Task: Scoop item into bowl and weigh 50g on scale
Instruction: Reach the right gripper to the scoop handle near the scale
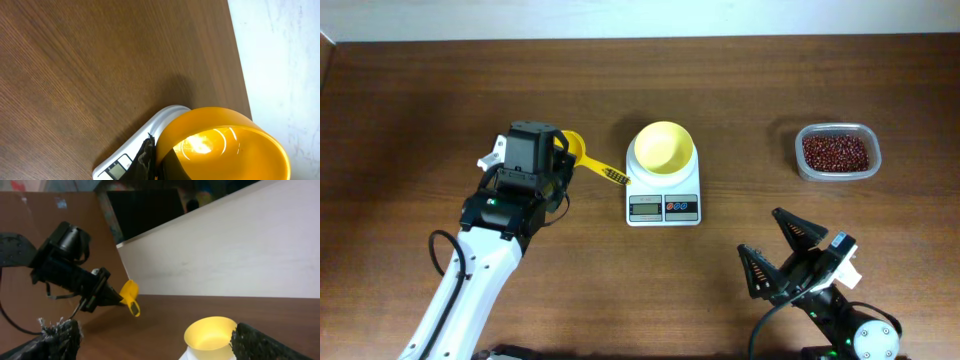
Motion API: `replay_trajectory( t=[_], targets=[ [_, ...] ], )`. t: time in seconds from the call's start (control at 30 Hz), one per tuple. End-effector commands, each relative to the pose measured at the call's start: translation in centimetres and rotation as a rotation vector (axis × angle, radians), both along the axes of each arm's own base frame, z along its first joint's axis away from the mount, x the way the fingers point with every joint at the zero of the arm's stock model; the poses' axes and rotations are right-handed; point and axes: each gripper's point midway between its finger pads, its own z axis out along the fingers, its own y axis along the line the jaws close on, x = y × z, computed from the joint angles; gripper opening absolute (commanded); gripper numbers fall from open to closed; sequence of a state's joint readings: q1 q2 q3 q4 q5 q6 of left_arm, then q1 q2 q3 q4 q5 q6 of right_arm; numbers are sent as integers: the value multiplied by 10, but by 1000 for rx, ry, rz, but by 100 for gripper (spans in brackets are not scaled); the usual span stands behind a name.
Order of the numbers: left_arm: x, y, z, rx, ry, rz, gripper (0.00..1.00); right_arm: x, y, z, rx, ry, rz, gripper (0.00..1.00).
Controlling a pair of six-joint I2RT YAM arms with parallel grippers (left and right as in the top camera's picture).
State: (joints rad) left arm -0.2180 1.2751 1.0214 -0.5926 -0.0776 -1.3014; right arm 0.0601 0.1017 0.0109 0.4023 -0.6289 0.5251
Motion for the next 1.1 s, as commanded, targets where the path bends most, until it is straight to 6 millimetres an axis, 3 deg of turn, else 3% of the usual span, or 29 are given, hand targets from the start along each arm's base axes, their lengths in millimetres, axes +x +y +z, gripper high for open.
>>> replay_trajectory(
  t=[0.0,0.17,0.33,0.4,0.47,0.57,0.63,0.77,0.83,0.93,1.07],
  targets=[
    [-1,-3,4,-1,-15,-22,0,3,8,1,-6,56,56,99],
    [0,-3,5,-2,-18,-22,0,20,20,8,-29,175,135,99],
    [0,-3,4,-2,-18,-22,0,47,43,19,-59,314,322,99],
    [0,-3,5,-2,-18,-22,0,48,57,24,-76,316,435,99],
    [0,-3,5,-2,-18,-22,0,44,69,15,-91,355,582,99],
    [0,-3,4,-2,-17,-22,0,57,72,-9,-72,446,596,99],
    [0,-4,5,-5,-17,-23,0,70,76,-11,-59,429,576,99],
    [-3,-16,4,-97,1,-28,0,79,107,-16,-34,437,549,99],
    [-4,-22,4,-124,7,-53,0,83,127,-21,-30,438,496,95],
    [-6,-30,5,-168,18,-71,0,98,135,-24,-3,443,352,79],
    [-9,-44,6,-169,12,-111,0,97,146,-18,45,455,317,75]
  ],
)
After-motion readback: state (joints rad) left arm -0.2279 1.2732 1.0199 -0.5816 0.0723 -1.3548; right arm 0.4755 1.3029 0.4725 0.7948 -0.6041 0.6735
